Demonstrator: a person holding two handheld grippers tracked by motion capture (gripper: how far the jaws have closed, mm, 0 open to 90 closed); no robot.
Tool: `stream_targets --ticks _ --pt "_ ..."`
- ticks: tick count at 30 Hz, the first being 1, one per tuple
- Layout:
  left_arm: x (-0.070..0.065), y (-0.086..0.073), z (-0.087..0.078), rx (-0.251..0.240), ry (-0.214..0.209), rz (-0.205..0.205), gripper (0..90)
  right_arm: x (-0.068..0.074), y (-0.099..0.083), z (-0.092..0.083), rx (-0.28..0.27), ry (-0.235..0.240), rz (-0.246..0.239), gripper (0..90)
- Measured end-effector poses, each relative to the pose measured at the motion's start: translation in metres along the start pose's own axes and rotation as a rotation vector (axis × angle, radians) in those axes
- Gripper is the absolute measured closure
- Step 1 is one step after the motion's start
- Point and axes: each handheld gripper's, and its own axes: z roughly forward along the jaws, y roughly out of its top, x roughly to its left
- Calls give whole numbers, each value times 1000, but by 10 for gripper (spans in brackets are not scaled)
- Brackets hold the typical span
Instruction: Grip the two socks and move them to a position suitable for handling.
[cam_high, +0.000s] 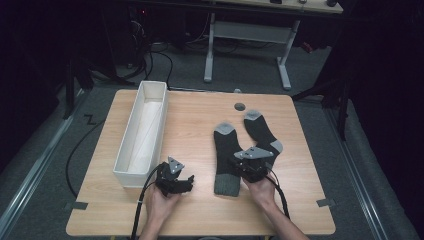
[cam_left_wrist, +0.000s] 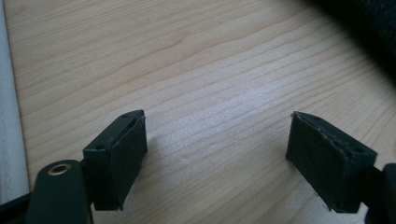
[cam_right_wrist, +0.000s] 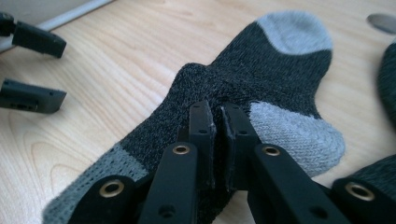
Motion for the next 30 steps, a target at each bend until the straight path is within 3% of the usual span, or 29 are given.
stream_targets --ticks 9,16,19,24,30 --pt "-2 0 -1 -4 13 -6 193 6 -12 10 39 15 3 818" --pt "-13 0 -4 -11 -36 -28 175 9 -19 17 63 25 5 793" --pt "-14 -1 1 3 -22 -31 173 10 -21 19 69 26 0 782" --pt "-21 0 1 -1 -48 -46 172 8 -23 20 74 31 -5 760" --pt "-35 1 2 8 -85 -35 157 9 -23 23 72 31 -23 689"
